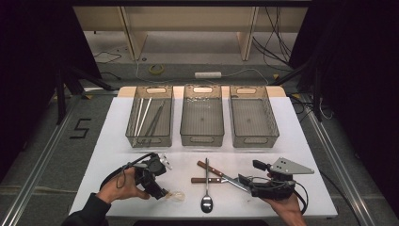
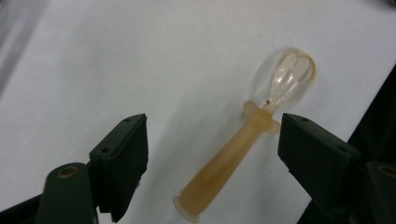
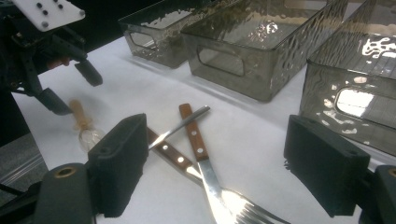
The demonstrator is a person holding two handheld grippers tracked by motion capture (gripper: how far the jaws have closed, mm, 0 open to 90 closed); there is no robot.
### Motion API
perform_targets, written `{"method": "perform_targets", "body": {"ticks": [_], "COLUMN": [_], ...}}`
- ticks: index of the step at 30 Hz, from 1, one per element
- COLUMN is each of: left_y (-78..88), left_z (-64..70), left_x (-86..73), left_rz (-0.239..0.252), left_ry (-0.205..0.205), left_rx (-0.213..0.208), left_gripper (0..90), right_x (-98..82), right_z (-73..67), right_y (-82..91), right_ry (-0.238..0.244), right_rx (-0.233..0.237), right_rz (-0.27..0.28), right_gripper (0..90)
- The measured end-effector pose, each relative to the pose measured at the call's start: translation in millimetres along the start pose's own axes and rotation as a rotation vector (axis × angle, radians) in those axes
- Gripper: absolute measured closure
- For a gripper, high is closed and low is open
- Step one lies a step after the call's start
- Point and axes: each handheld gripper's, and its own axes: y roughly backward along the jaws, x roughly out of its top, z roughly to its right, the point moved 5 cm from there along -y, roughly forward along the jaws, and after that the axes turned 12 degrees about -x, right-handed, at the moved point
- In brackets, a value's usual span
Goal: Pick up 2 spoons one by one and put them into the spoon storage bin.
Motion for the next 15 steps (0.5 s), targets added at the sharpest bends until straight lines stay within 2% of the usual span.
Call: {"method": "perform_targets", "body": {"ticks": [6,9,15], "left_y": [-4.2,-7.9,-14.8], "left_z": [3.4,3.4,3.6], "left_x": [-5.1,-7.6,-12.0], "left_rz": [-0.042,-0.057,-0.097], "left_ry": [-0.032,-0.040,-0.081], "left_rx": [0.008,0.029,0.024], "left_gripper": [31.9,34.7,42.4], "right_x": [-0.2,-0.2,-0.4], "right_z": [-2.4,-2.8,-2.8], "right_y": [-0.3,-0.5,-1.2], "right_ry": [0.011,0.009,0.014], "right_rx": [0.000,-0.001,0.001], "right_rz": [-0.008,-0.009,-0.012], "right_gripper": [22.9,22.8,22.9]}}
